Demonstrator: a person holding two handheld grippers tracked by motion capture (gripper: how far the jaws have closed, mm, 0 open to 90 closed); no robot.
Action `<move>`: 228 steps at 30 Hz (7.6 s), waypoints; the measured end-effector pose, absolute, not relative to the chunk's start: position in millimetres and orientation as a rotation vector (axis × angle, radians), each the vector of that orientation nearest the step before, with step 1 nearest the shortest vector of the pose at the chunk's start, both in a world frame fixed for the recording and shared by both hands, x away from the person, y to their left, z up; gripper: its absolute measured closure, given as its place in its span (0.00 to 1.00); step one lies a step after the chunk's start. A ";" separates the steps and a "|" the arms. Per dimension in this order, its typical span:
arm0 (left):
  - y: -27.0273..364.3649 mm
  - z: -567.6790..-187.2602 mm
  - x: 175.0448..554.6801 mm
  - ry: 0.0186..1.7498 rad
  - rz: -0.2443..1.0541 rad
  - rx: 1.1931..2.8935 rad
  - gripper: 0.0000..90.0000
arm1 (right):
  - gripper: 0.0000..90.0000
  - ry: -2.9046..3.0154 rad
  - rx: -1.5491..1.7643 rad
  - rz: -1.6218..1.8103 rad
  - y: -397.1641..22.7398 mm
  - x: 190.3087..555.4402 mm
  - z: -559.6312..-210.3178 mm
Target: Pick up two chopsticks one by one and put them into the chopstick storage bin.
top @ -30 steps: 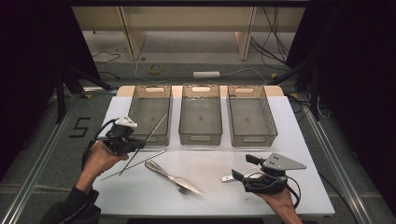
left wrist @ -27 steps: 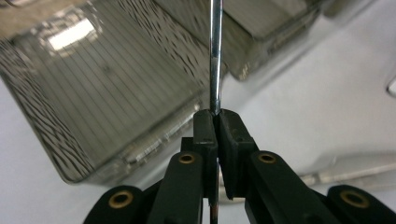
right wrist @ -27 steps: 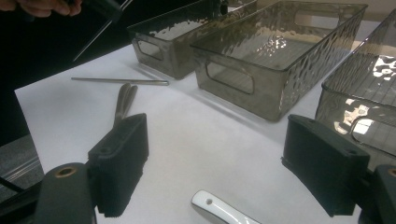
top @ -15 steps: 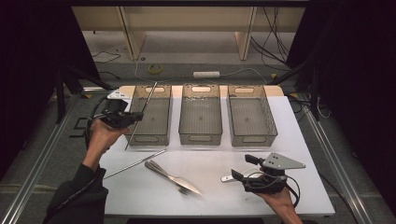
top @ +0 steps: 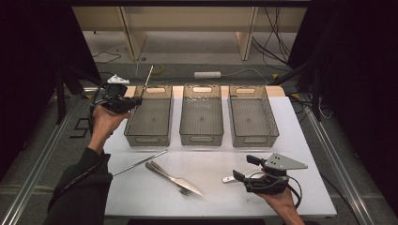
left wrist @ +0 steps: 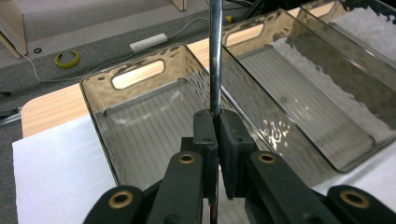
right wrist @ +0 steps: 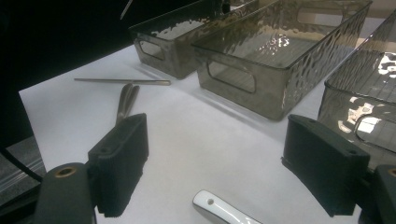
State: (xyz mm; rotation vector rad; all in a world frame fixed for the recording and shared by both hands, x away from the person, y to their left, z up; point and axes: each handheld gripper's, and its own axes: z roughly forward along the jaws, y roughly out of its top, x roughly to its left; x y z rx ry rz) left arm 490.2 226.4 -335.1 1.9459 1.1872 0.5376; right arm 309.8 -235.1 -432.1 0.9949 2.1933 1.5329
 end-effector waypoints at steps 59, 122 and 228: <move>232.5 -411.4 519.9 1.376 0.552 1.920 0.89 | 0.26 2.203 0.995 1.546 -234.8 310.4 -433.1; 230.0 -426.7 423.8 1.213 0.147 2.556 0.47 | 0.26 2.208 0.966 1.537 -234.0 307.0 -429.6; 212.6 -371.2 426.9 1.021 0.273 2.288 0.95 | 0.26 2.215 0.981 1.525 -234.4 307.6 -430.3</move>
